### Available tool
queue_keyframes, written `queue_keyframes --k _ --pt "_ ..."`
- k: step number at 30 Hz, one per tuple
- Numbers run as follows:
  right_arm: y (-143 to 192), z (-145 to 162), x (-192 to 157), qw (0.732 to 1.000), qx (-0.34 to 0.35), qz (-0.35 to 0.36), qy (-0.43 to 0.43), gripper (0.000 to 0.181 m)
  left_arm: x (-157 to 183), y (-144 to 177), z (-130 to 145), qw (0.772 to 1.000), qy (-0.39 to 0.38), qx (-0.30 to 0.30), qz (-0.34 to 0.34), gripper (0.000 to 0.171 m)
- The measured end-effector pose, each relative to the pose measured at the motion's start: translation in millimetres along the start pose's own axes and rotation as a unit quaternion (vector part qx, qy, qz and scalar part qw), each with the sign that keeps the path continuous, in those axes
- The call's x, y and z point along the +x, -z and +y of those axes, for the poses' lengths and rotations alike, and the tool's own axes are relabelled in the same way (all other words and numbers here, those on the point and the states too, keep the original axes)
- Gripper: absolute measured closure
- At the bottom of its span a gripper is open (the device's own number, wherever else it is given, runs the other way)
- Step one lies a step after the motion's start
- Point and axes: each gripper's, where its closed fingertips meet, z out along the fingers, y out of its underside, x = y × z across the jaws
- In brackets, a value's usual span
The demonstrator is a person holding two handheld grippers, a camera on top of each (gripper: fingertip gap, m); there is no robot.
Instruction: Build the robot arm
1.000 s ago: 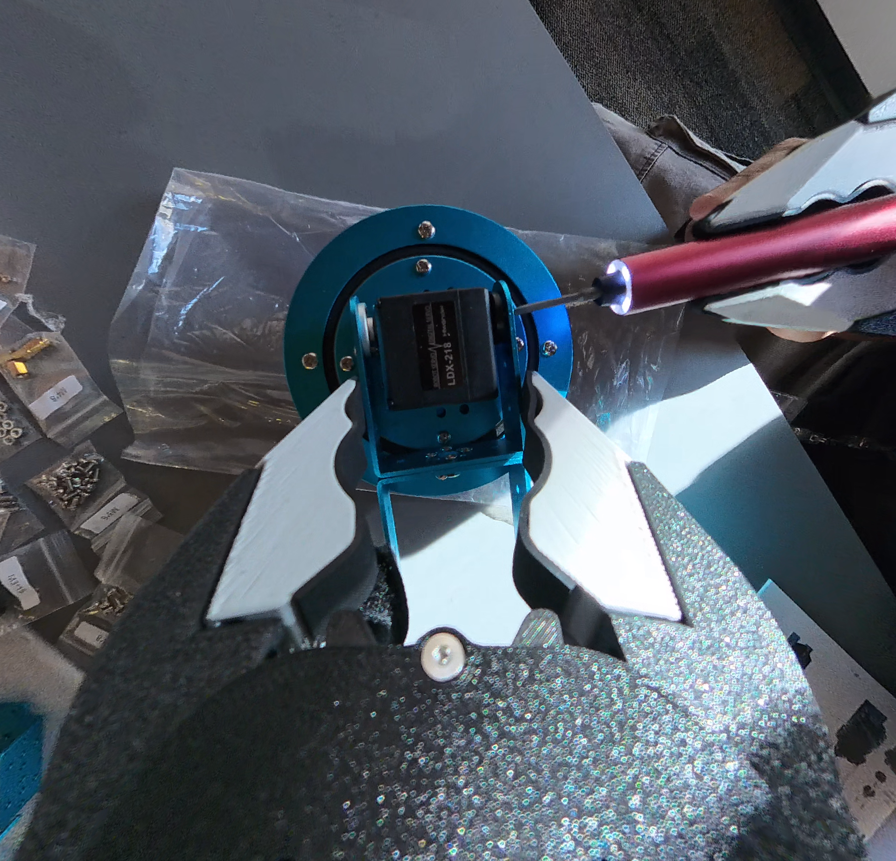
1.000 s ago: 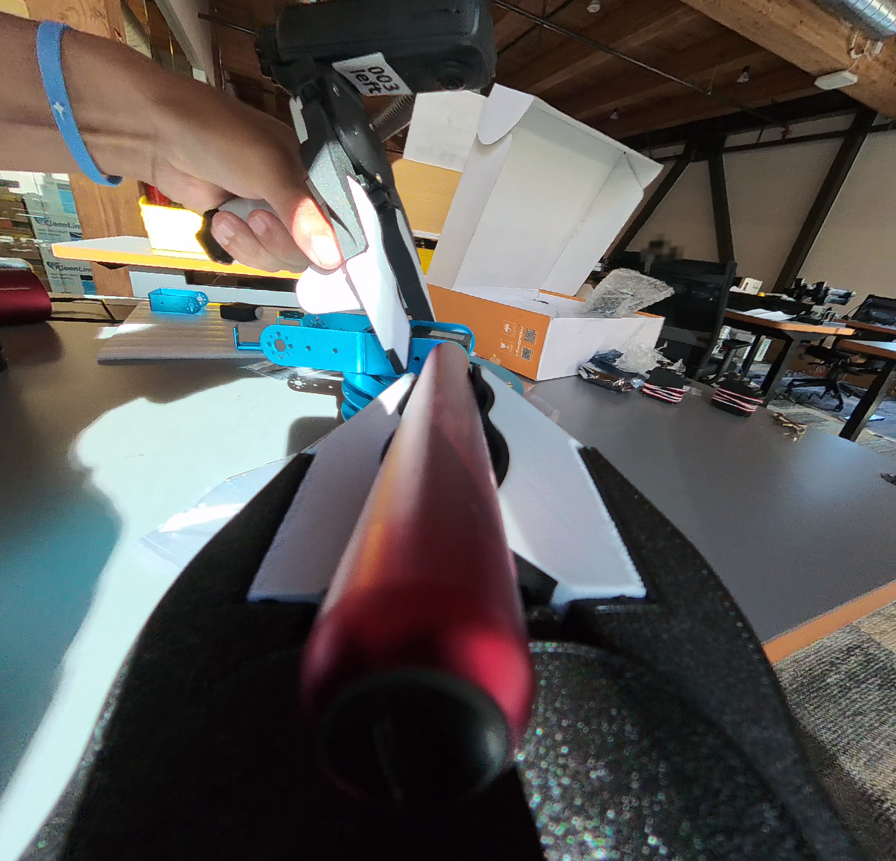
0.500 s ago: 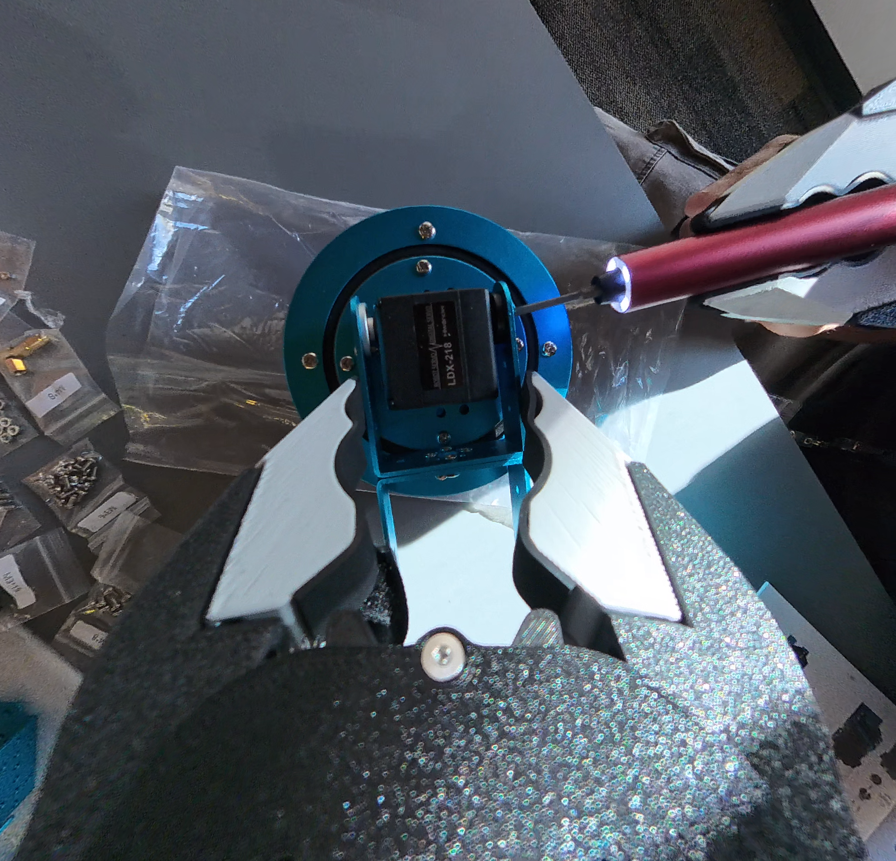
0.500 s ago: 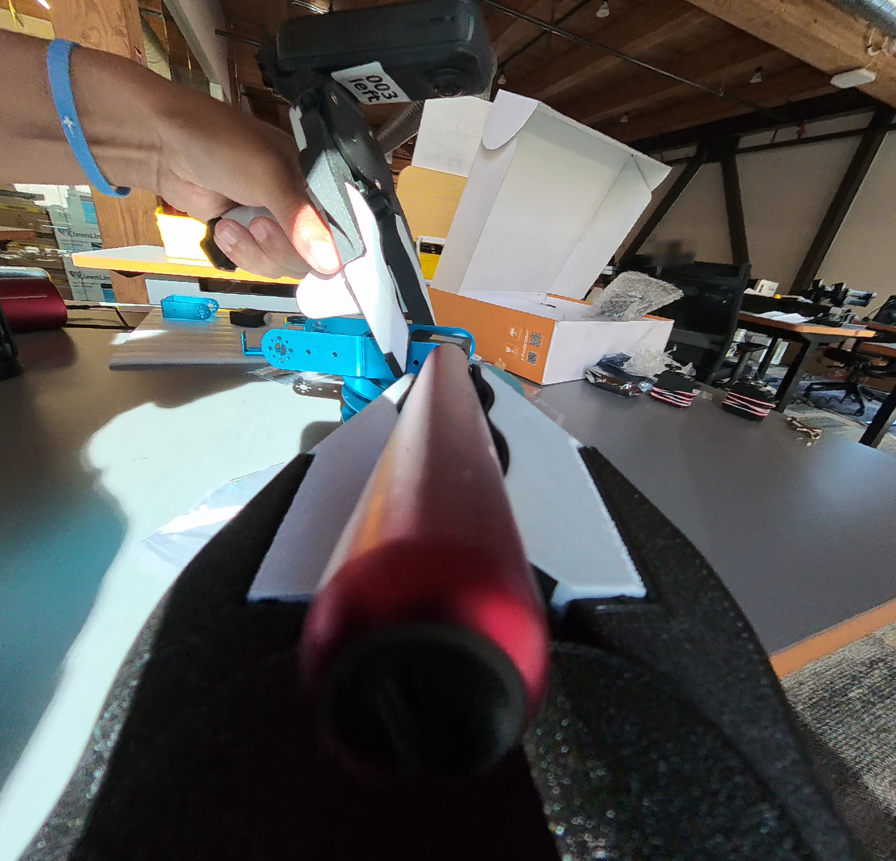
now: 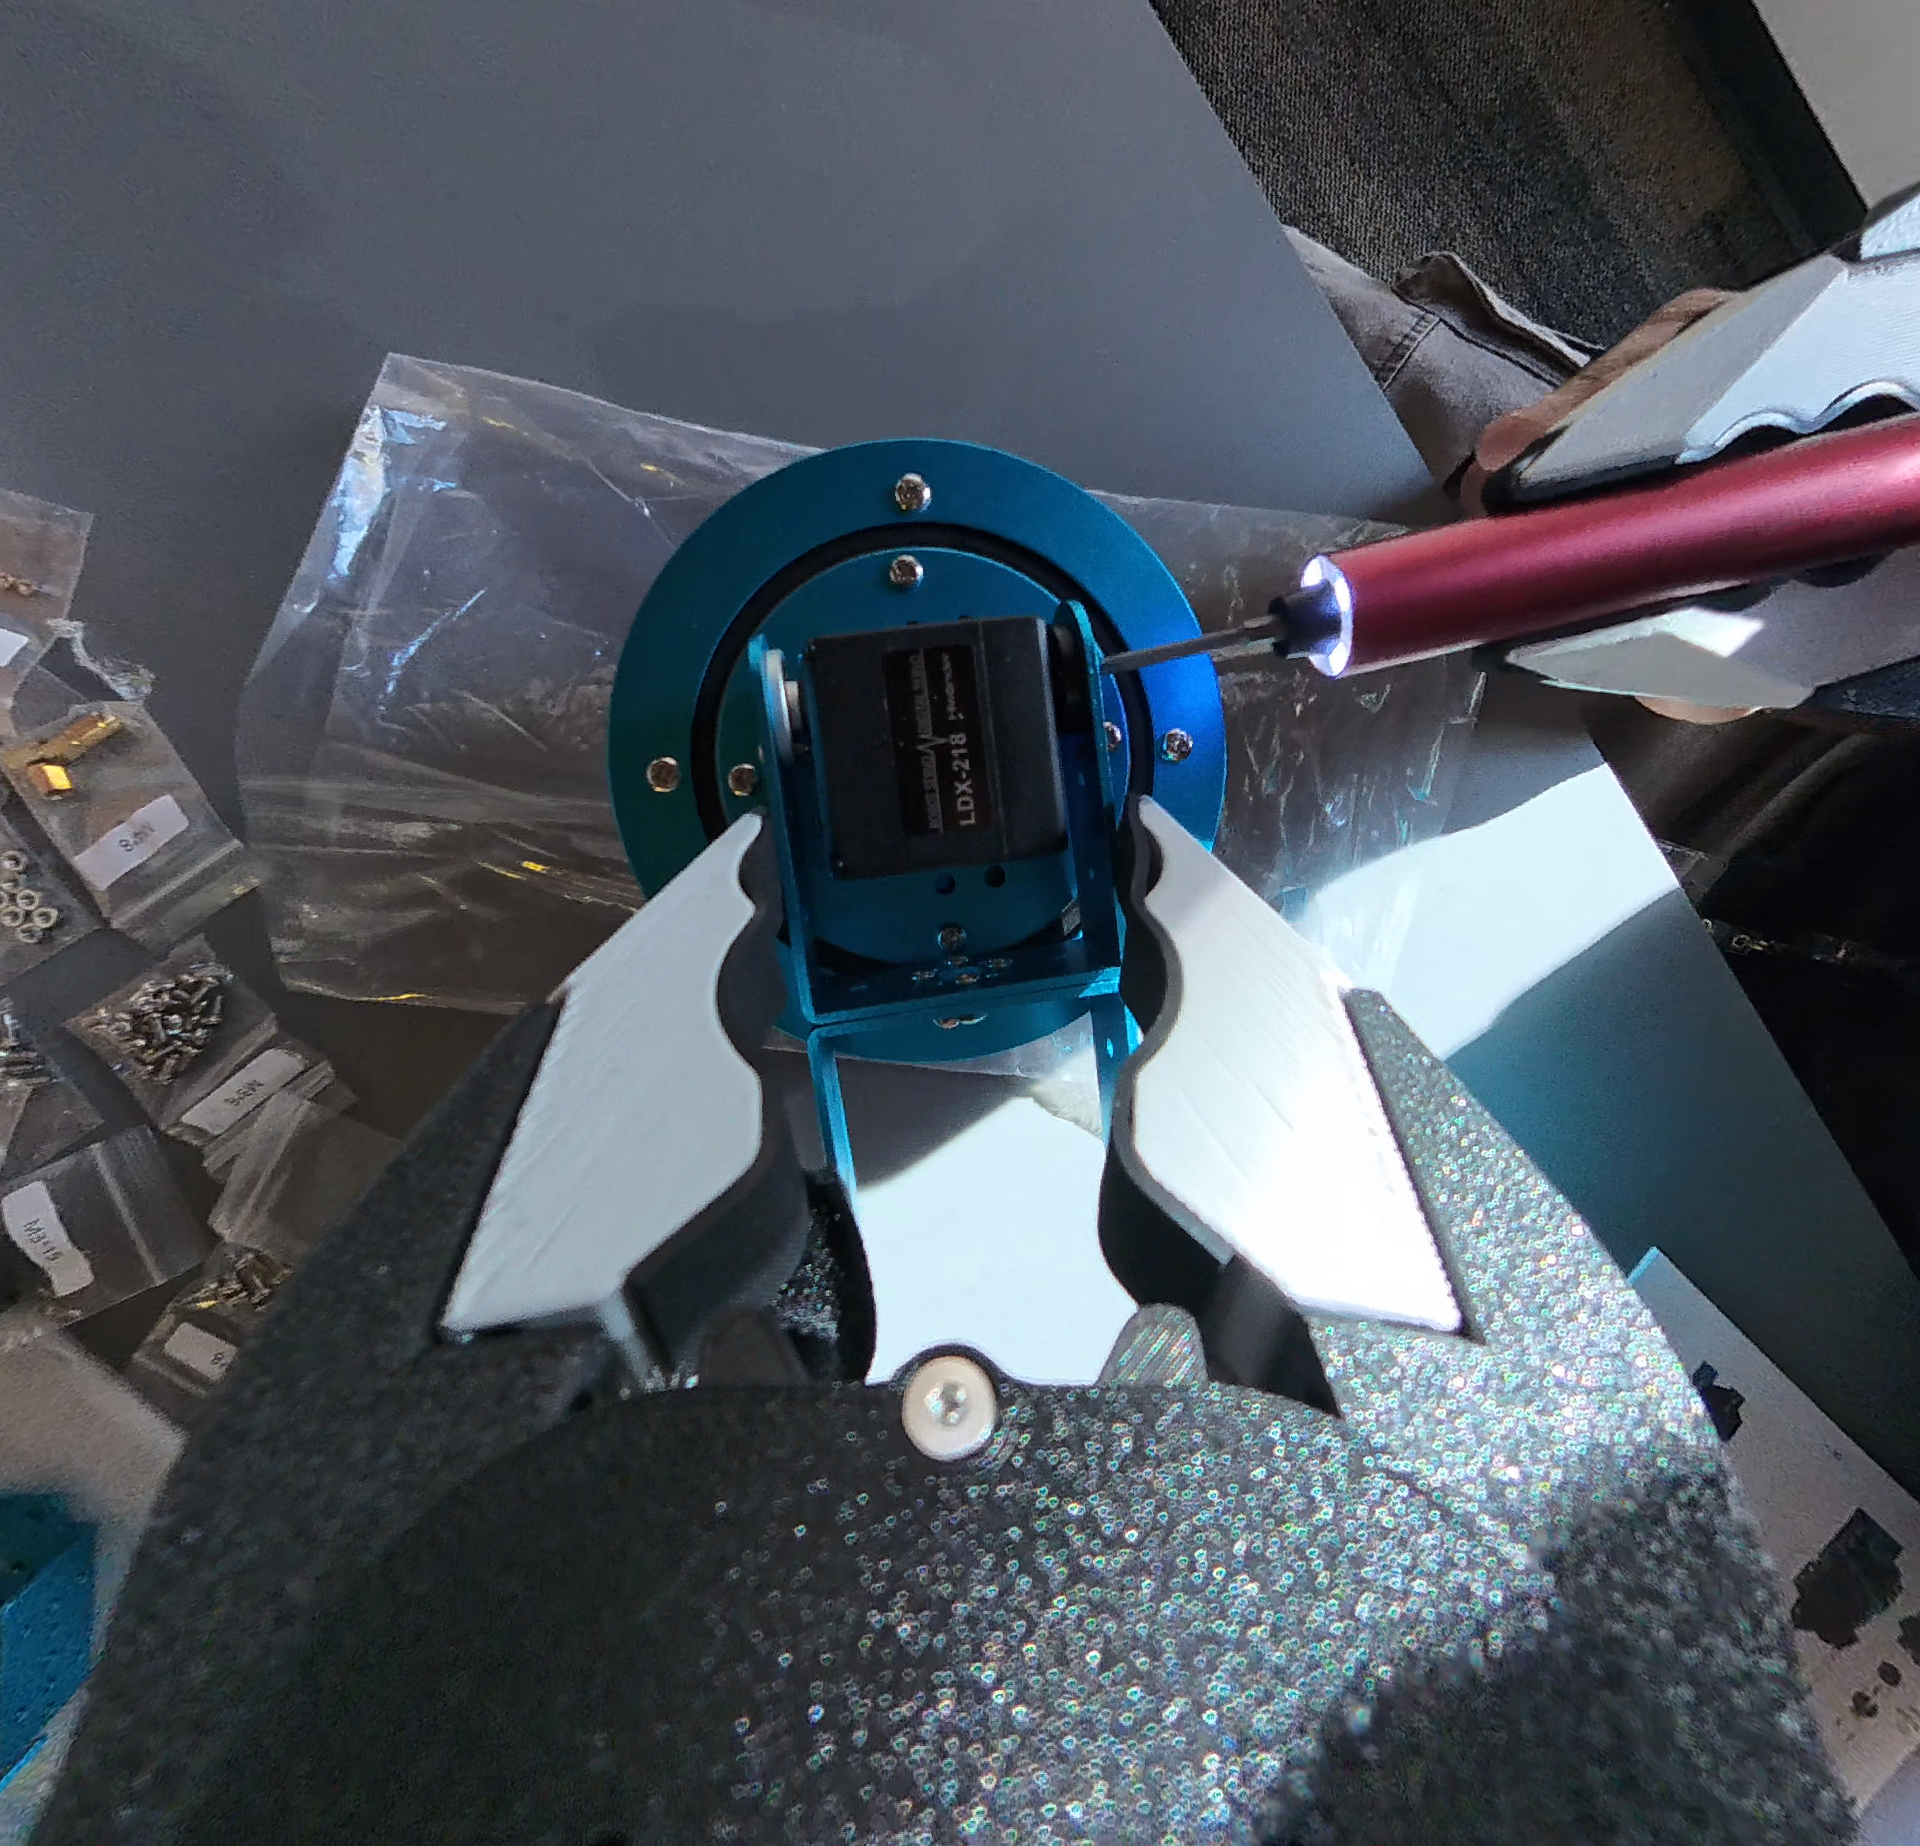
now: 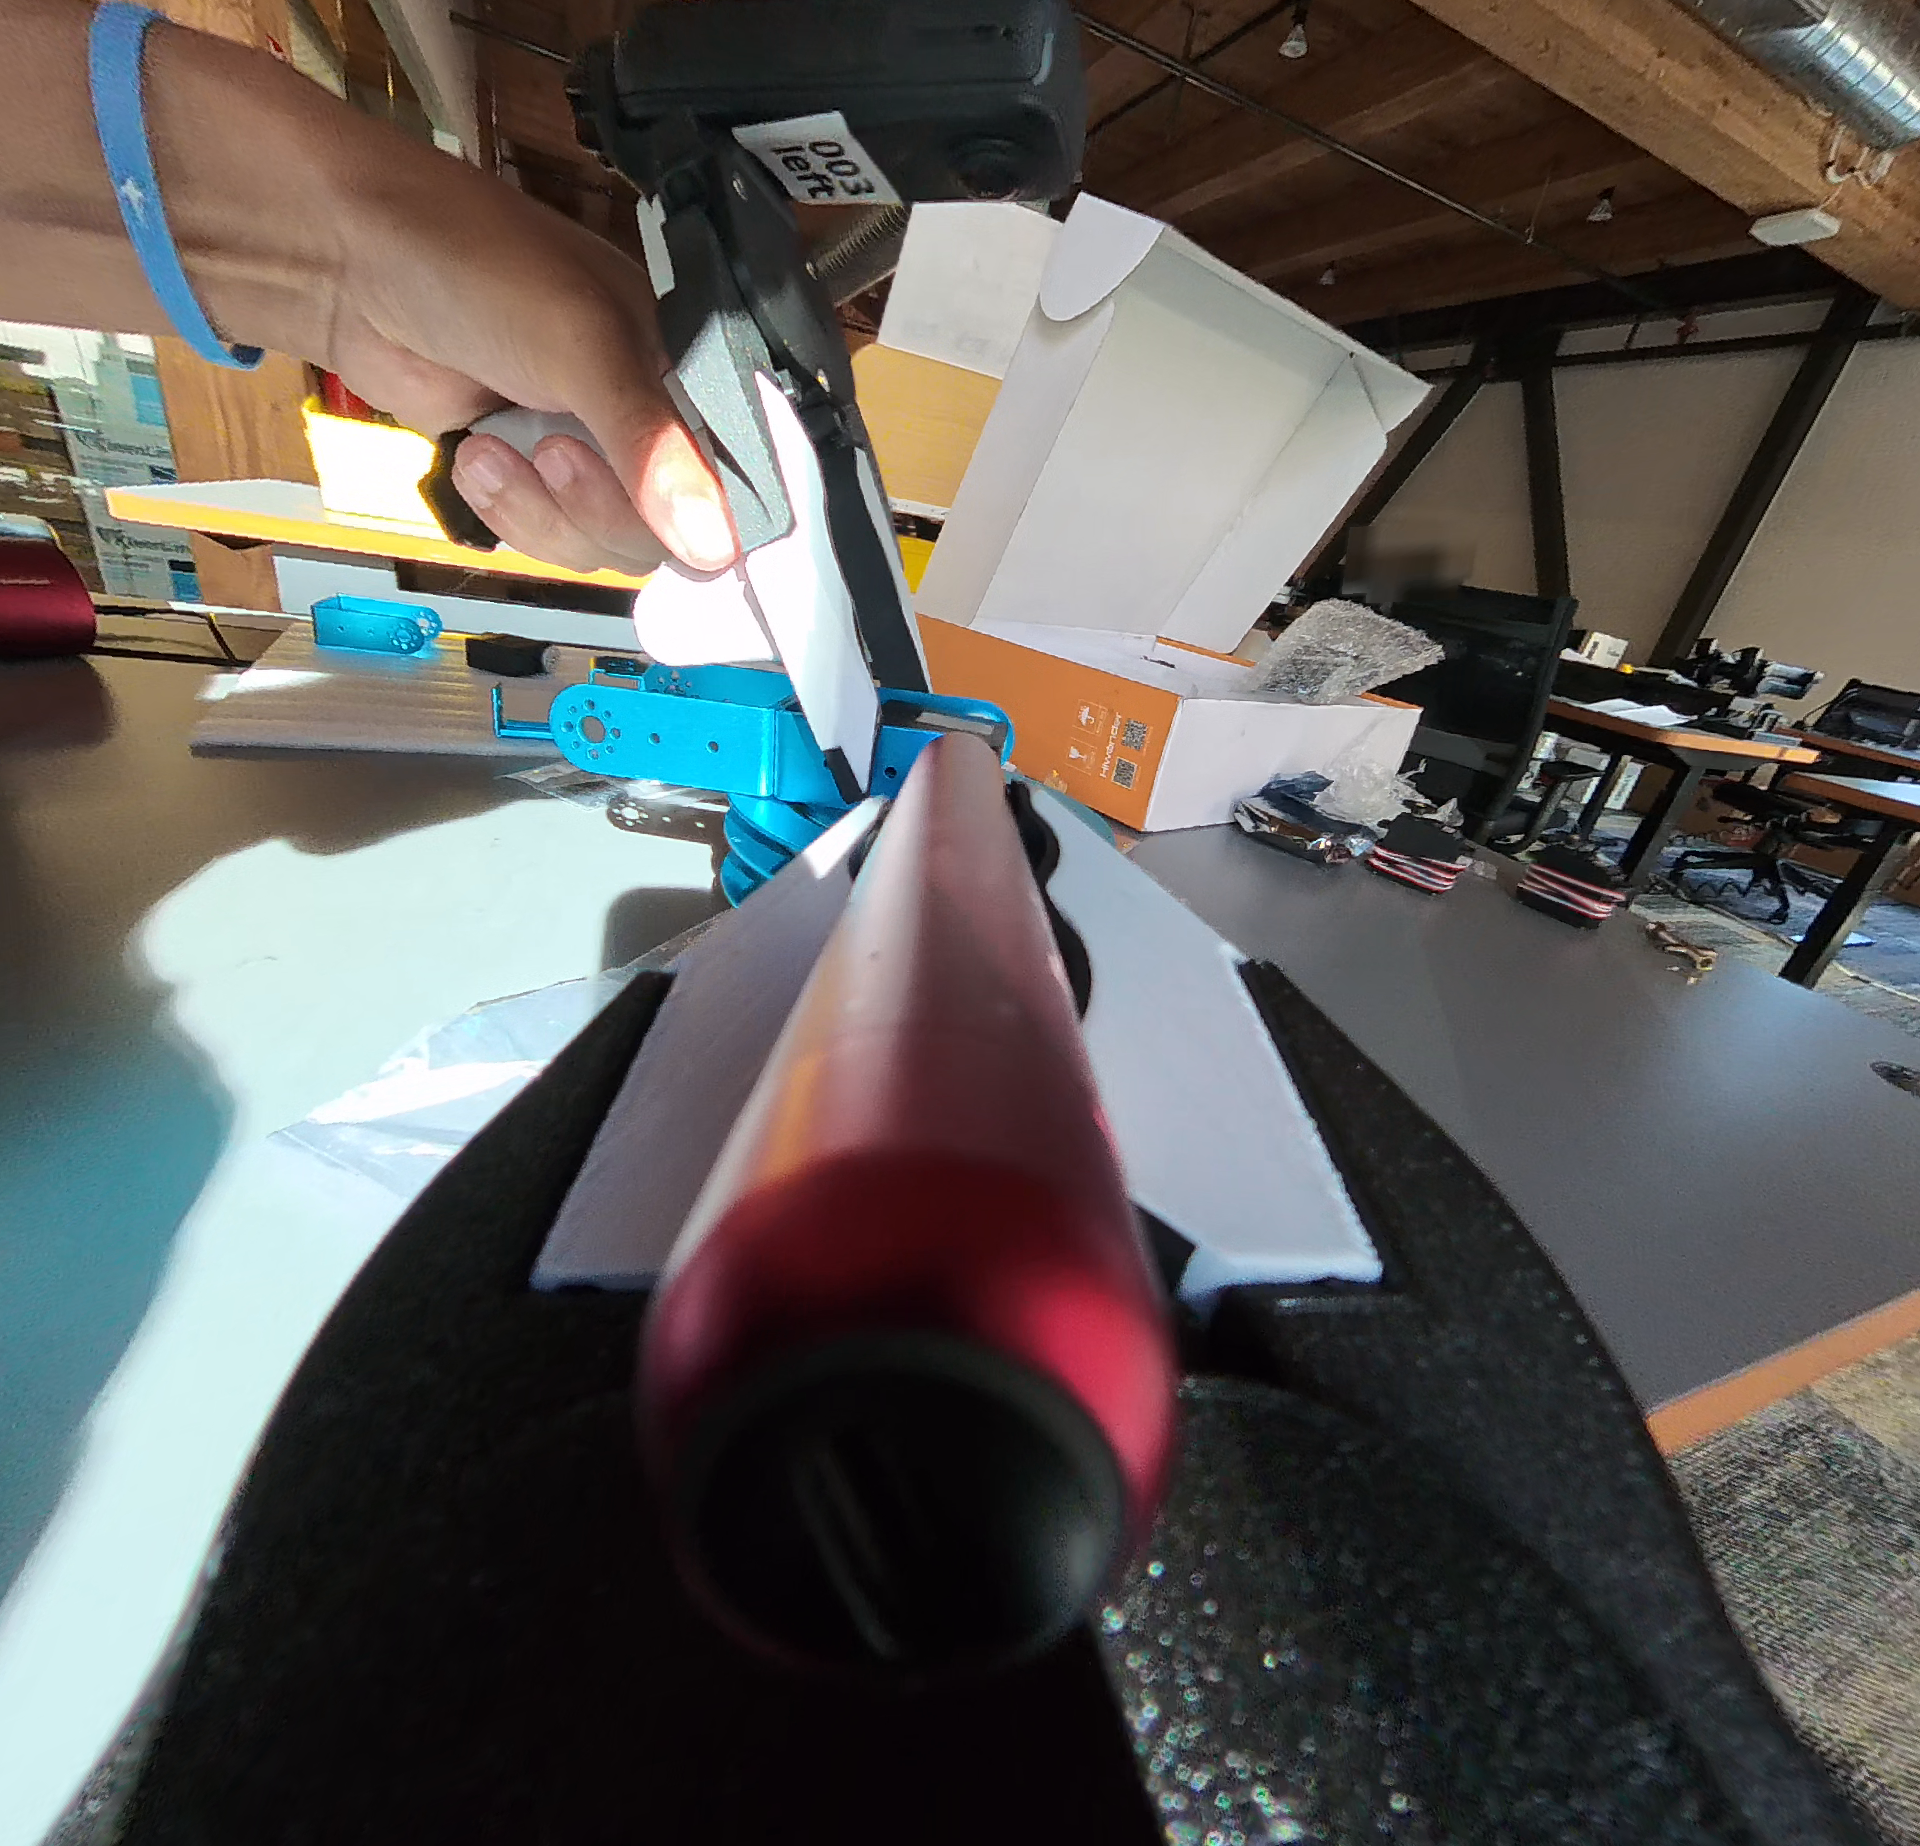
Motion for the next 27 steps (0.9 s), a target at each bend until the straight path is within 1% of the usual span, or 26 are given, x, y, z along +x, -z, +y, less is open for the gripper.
queue_keyframes --k 2,3,6,7,8,9,11,12,14,16,17,20,23,25,27 --pt "0 0 1 1.0 0.002 -0.006 -0.008 0.158 0 0 0 1.0 0.001 0.002 0.002 0.108" --pt "0 0 1 1.0 0.001 -0.009 -0.013 0.167 0 0 0 1.0 0.003 0.003 0.003 0.108" --pt "2 -2 2 1.0 0.013 -0.01 -0.006 0.166 2 -1 -1 1.0 0.002 0.0 0.008 0.108" --pt "2 -2 3 1.0 0.015 -0.015 -0.013 0.158 2 -1 -2 1.0 0.006 0.002 0.009 0.108" --pt "3 -2 5 1.0 0.018 -0.019 -0.015 0.16 2 -1 -2 1.0 0.005 0.002 0.01 0.108" --pt "3 0 9 0.999 0.016 -0.022 -0.029 0.16 2 -1 -2 1.0 0.005 0.002 0.009 0.108" --pt "5 3 11 0.996 0.011 -0.054 -0.07 0.16 3 -1 -3 1.0 0.007 0.006 0.011 0.108" --pt "8 4 12 0.995 0.014 -0.069 -0.076 0.16 5 -1 -2 1.0 0.004 0.005 0.014 0.108" --pt "20 2 20 0.99 0.034 -0.093 -0.096 0.161 5 -1 -1 1.0 -0.004 -0.001 0.012 0.108" --pt "35 -4 35 0.984 0.068 -0.104 -0.129 0.161 5 -1 -1 1.0 -0.007 0.0 0.013 0.108" --pt "41 -3 43 0.982 0.076 -0.109 -0.134 0.161 5 -1 -1 1.0 -0.013 0.0 0.013 0.108" --pt "56 23 69 0.982 0.04 -0.109 -0.149 0.161 5 -1 0 1.0 -0.019 0.003 0.016 0.107" --pt "83 40 78 0.975 0.062 -0.133 -0.166 0.161 4 -1 -1 1.0 -0.019 0.004 0.013 0.107" --pt "99 47 87 0.968 0.072 -0.132 -0.201 0.161 1 0 -2 1.0 -0.022 0.007 -0.013 0.1" --pt "112 48 94 0.964 0.084 -0.124 -0.22 0.161 3 7 -6 0.999 -0.024 0.025 -0.031 0.095"
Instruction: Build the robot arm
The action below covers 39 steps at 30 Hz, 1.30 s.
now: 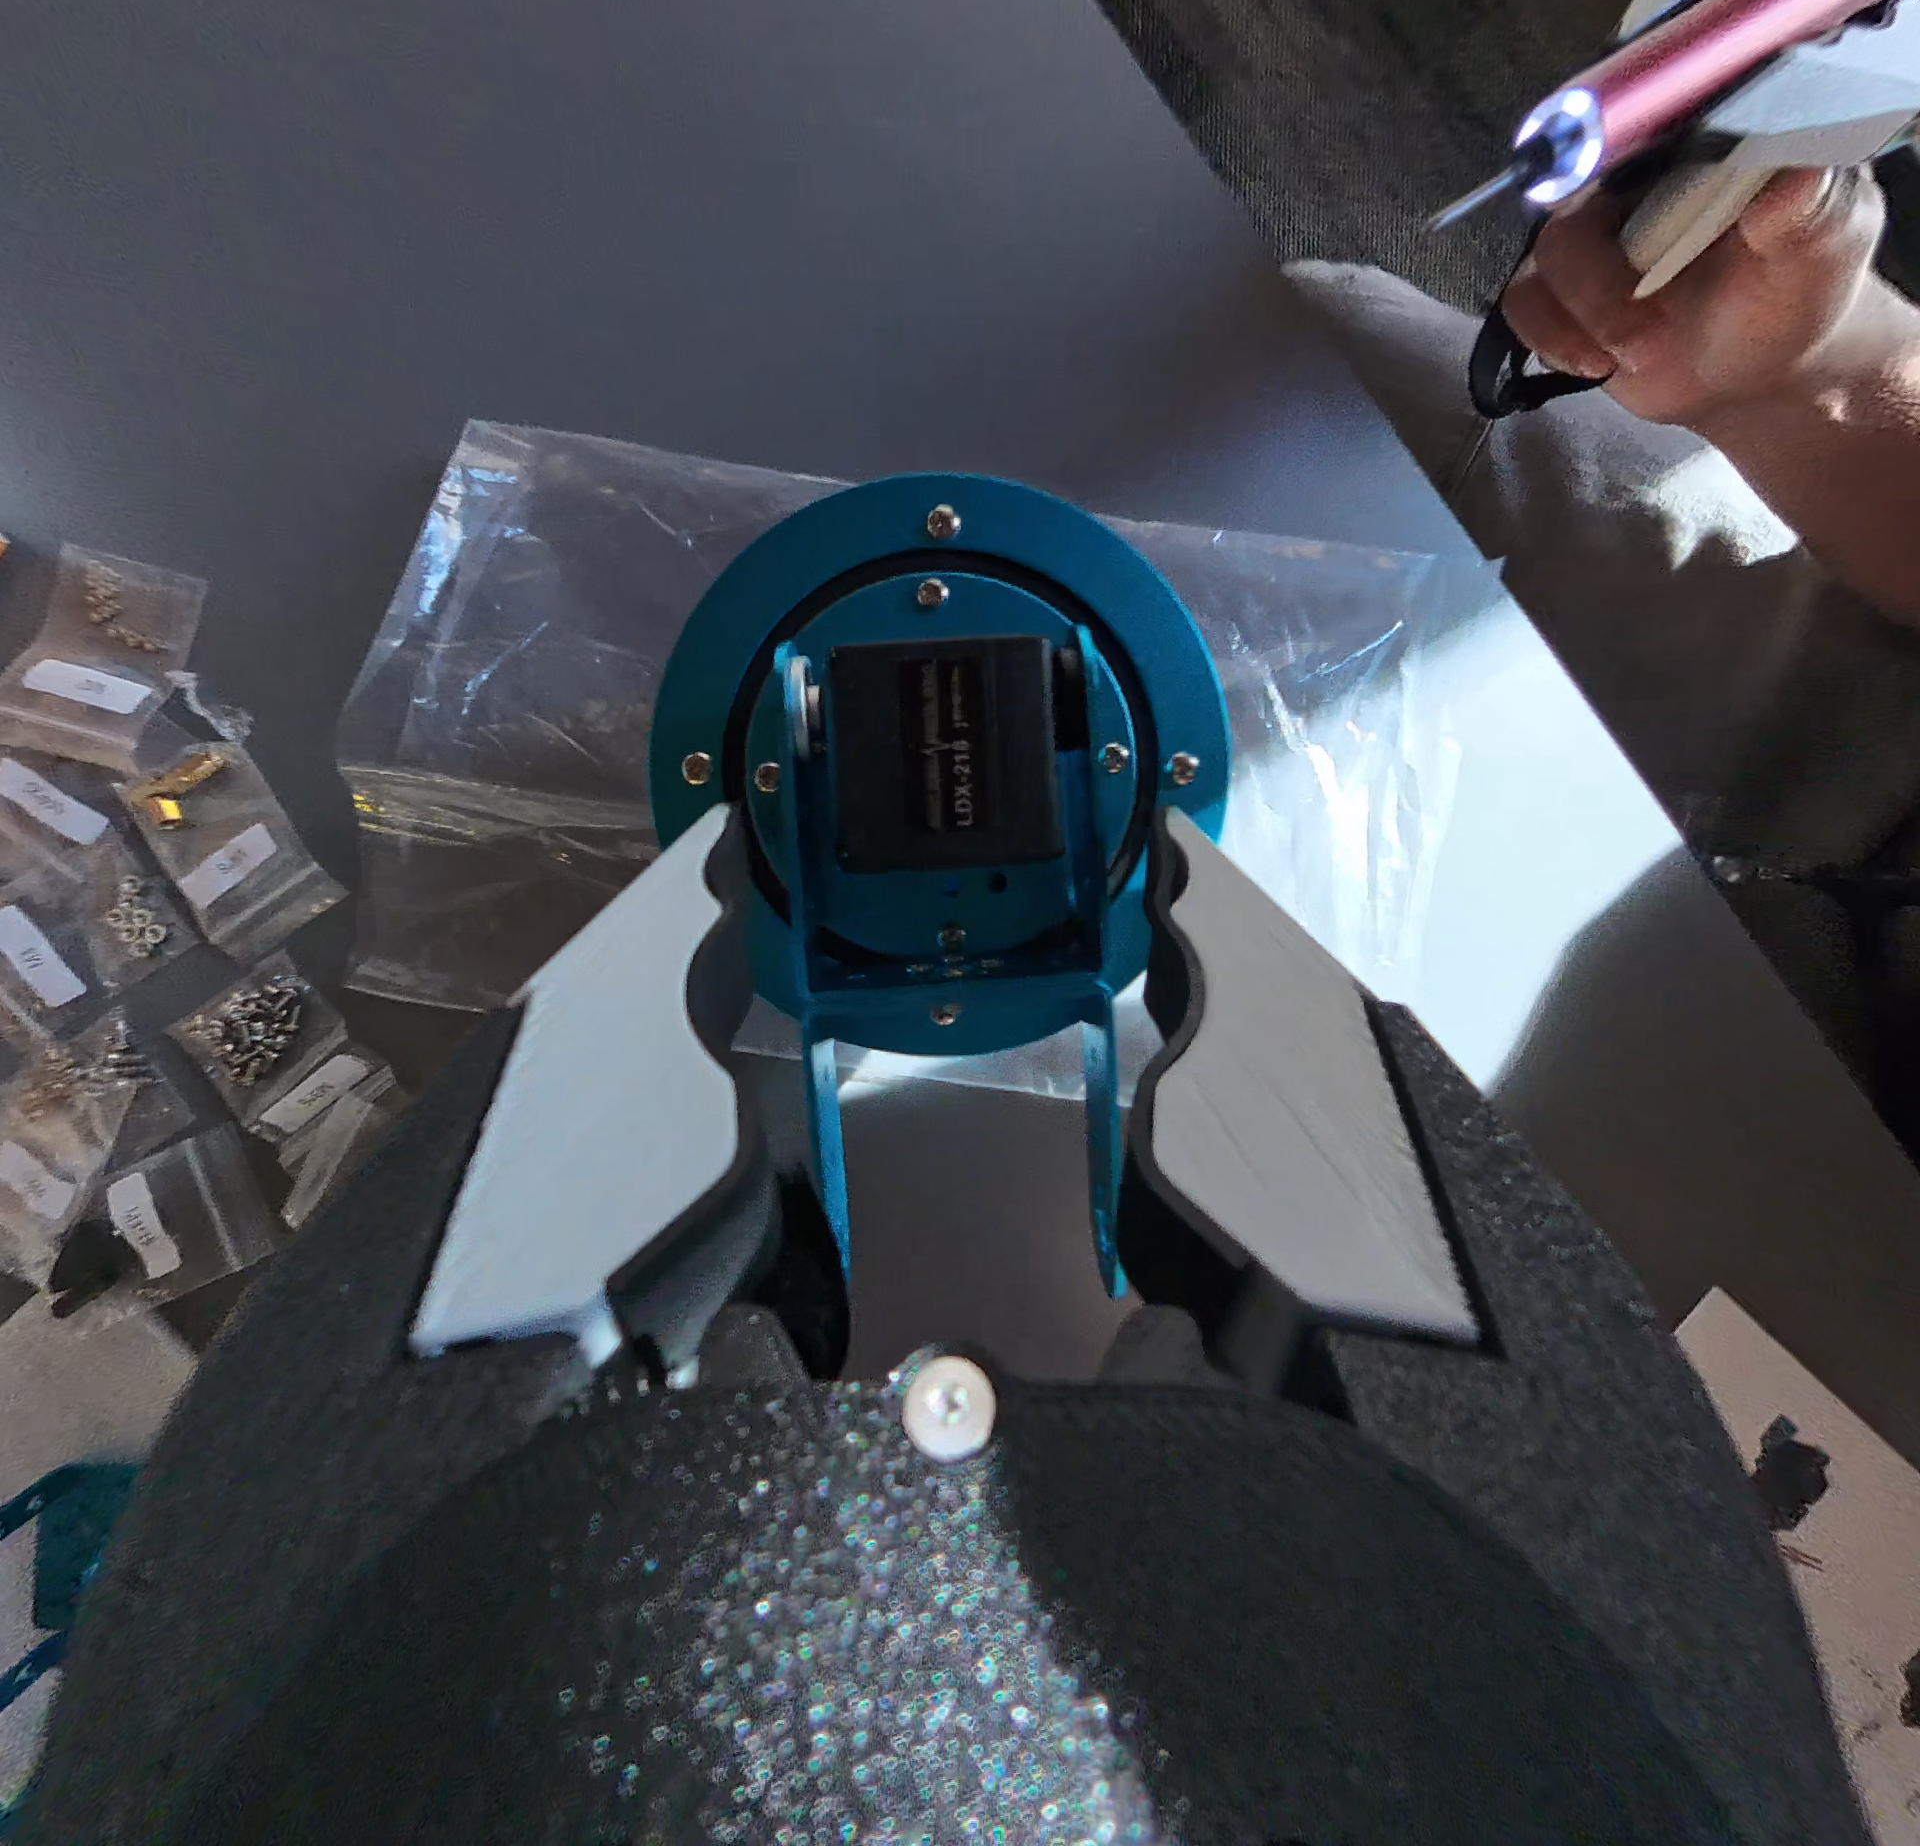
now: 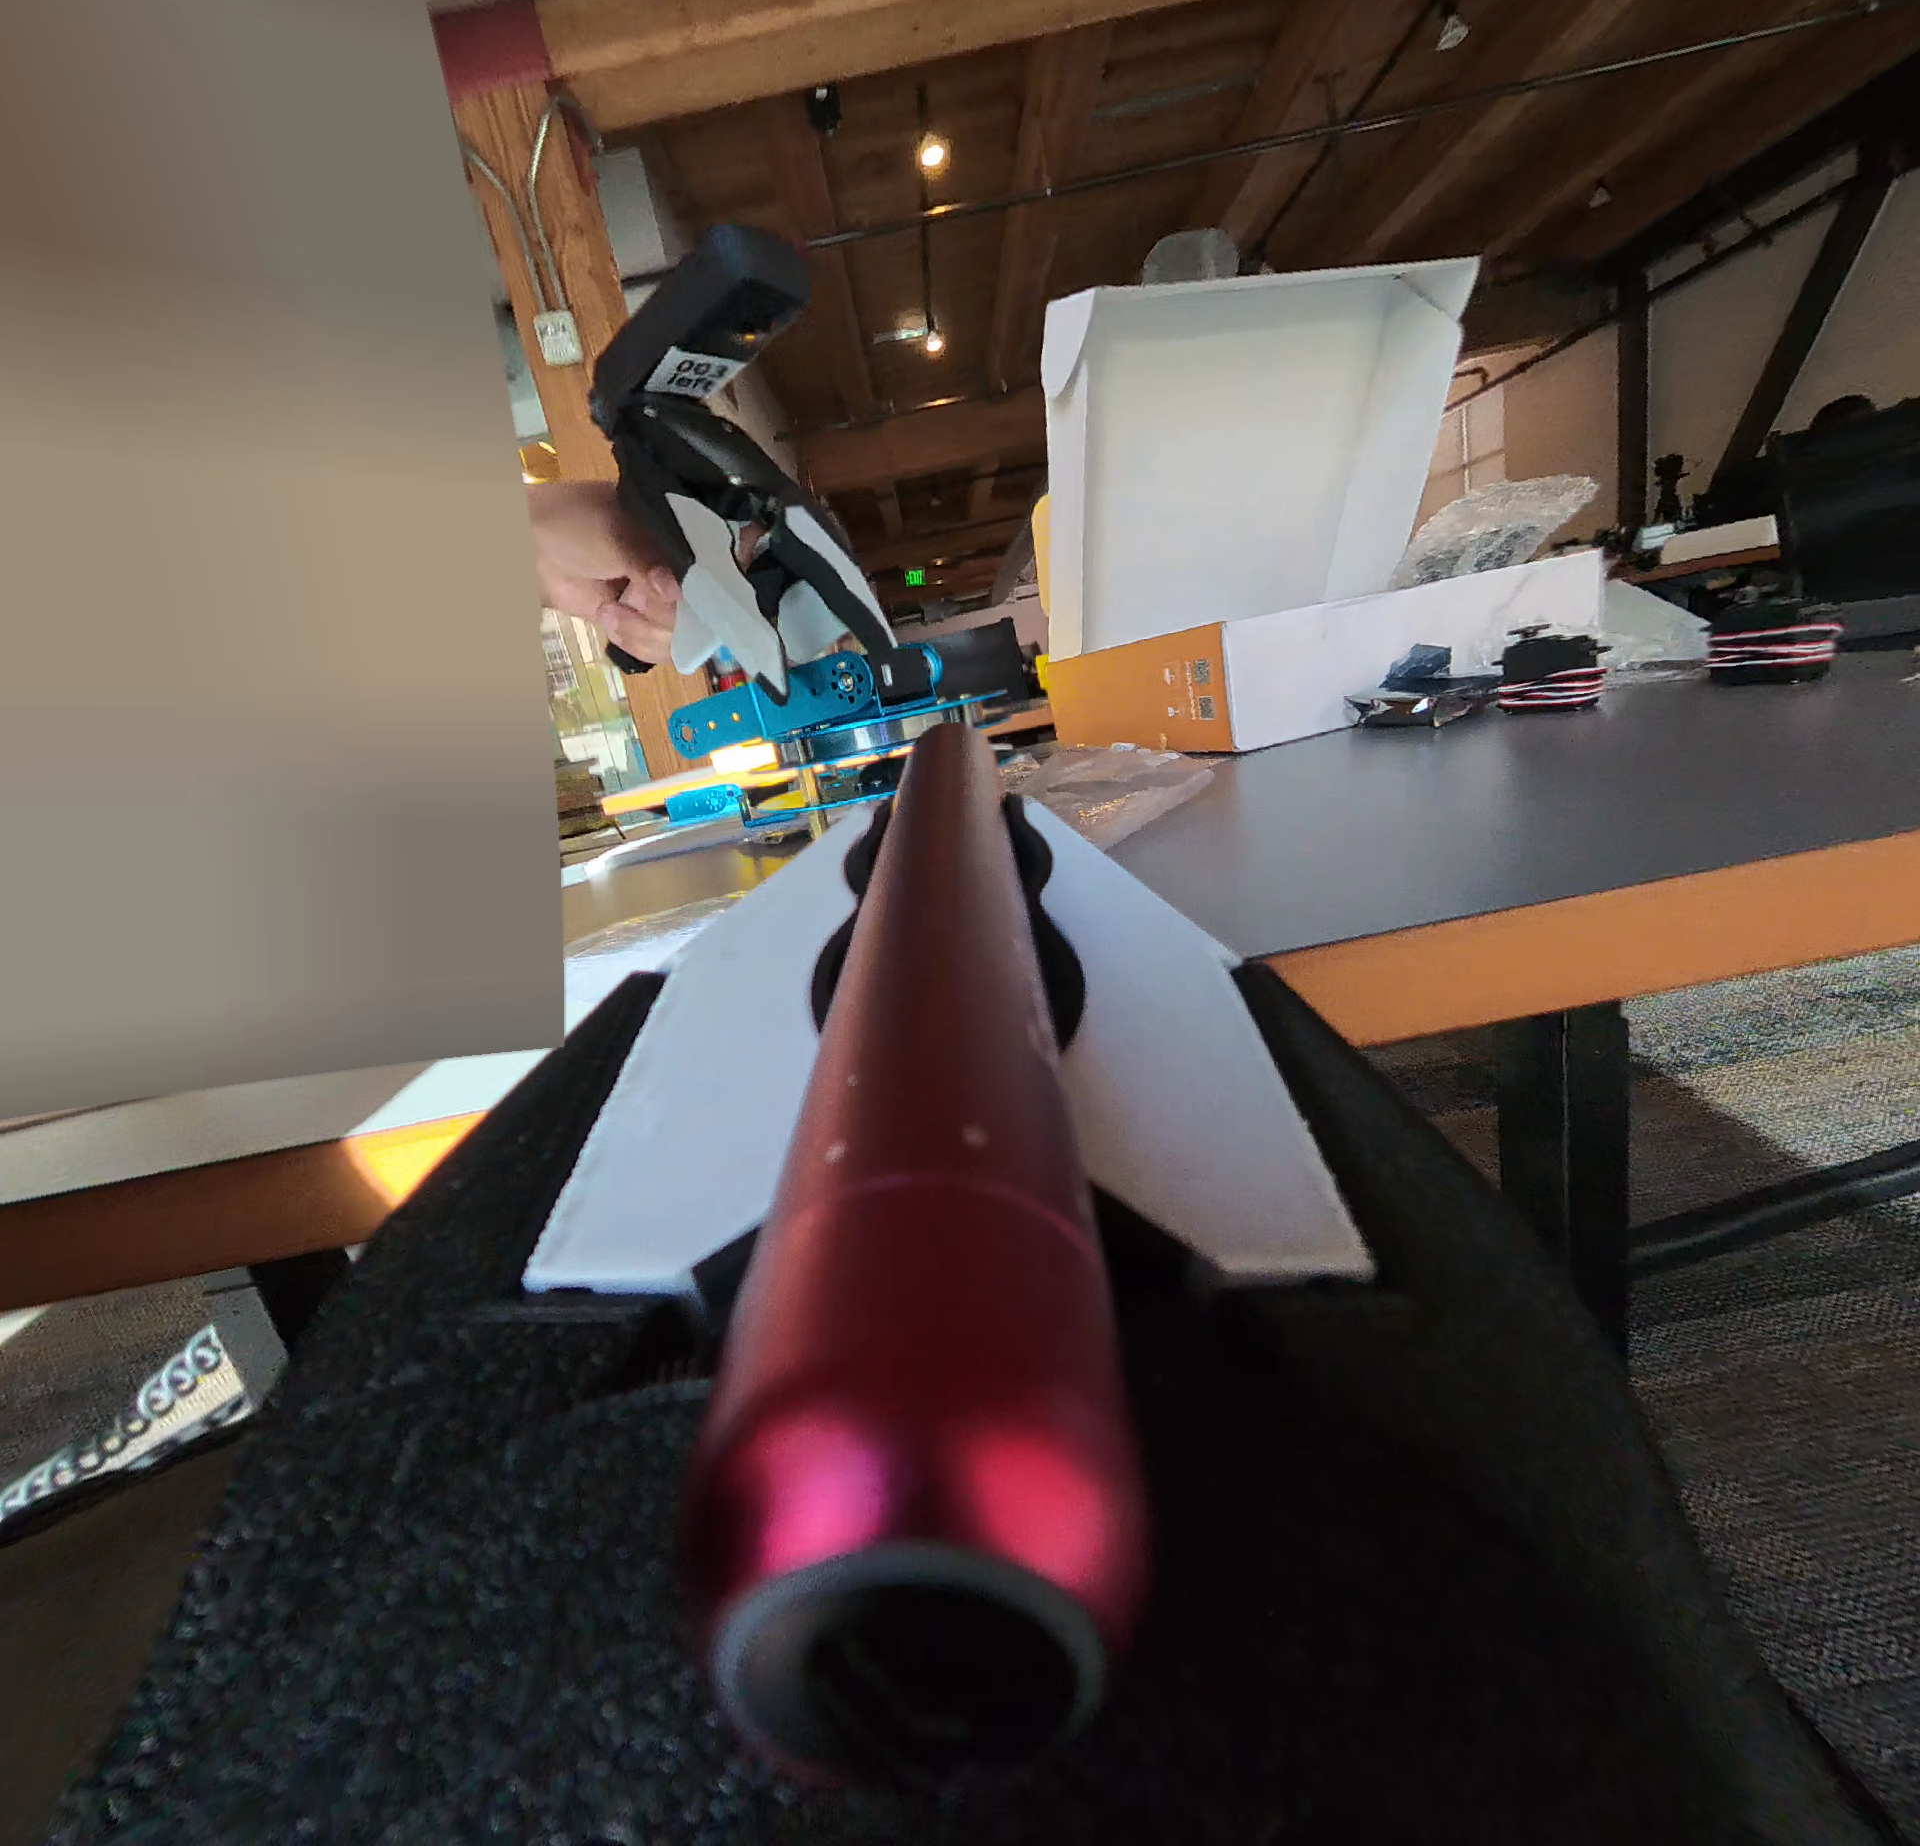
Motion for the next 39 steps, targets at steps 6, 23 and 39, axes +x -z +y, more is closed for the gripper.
queue_keyframes --k 6,23,39 --pt "13 7 -2 0.999 -0.04 0.017 0.012 0.161 7 36 15 0.999 -0.005 0.031 -0.044 0.088" --pt "-186 53 130 0.696 -0.273 -0.092 0.657 0.161 -9 34 54 0.988 0.066 0.133 -0.037 0.091" --pt "-236 100 166 0.363 -0.236 -0.317 0.844 0.161 -12 40 72 0.972 0.151 0.169 -0.06 0.097"
